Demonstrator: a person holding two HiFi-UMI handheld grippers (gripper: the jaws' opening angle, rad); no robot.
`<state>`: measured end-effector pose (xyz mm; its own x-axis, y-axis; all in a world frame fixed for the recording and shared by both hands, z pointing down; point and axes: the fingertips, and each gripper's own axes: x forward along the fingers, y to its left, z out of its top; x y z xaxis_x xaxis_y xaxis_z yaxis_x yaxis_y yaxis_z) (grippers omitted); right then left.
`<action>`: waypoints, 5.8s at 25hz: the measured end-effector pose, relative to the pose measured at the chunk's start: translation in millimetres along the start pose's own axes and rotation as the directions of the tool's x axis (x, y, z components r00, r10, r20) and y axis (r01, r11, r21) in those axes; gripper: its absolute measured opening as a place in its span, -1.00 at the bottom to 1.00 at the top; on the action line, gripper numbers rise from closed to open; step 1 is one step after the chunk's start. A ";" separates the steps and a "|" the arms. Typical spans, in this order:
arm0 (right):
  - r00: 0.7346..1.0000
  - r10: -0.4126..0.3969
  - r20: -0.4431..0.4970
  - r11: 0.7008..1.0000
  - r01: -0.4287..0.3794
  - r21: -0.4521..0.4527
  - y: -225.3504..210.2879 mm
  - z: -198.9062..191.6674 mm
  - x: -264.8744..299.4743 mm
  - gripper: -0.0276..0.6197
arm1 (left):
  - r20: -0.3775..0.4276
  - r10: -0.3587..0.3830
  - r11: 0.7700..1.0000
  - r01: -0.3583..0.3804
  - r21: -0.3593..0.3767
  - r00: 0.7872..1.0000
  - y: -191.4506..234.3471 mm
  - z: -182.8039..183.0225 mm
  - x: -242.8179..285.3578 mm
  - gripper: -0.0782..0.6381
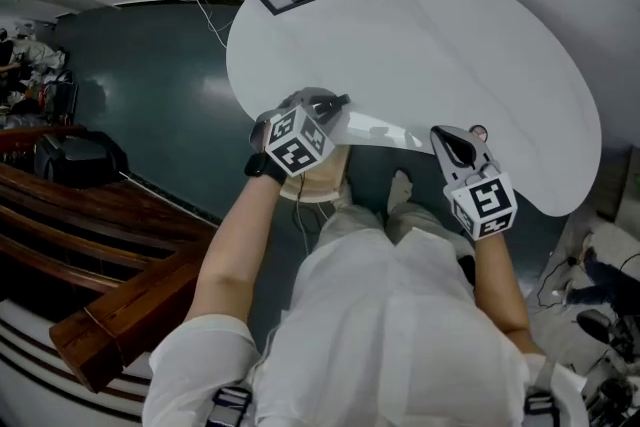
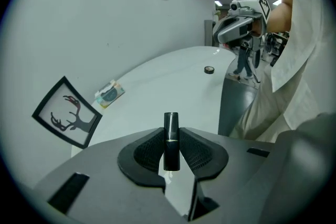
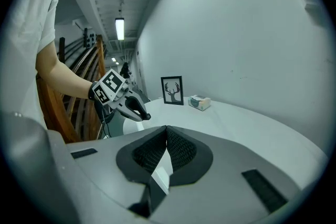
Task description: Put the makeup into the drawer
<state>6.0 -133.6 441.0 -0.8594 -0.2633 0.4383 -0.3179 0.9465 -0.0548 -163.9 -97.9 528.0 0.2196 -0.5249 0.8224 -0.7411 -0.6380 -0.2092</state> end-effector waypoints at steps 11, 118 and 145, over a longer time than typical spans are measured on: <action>0.981 0.194 -0.017 0.976 -0.195 -0.093 44.0 14.7 38.9 -0.89 | -0.031 0.118 0.971 -0.122 -0.208 0.993 -36.5 -44.1 -79.4 -0.51; 0.997 -0.075 -0.032 0.994 0.078 0.079 106.1 -15.3 58.7 -0.89 | -0.052 -0.316 0.949 0.315 -0.023 0.947 -121.5 -190.5 78.4 -0.59; 0.978 -0.207 0.038 0.973 0.202 0.112 52.0 15.9 -5.7 -0.89 | 0.457 -0.162 0.947 0.268 -0.177 0.874 -65.2 -0.2 -52.5 -0.73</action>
<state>-12.0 -85.8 421.5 -0.7897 -0.4603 0.4055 -0.5275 0.8470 -0.0658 -127.2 -28.7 498.6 0.6024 -0.6132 0.5110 -0.7551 -0.6454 0.1157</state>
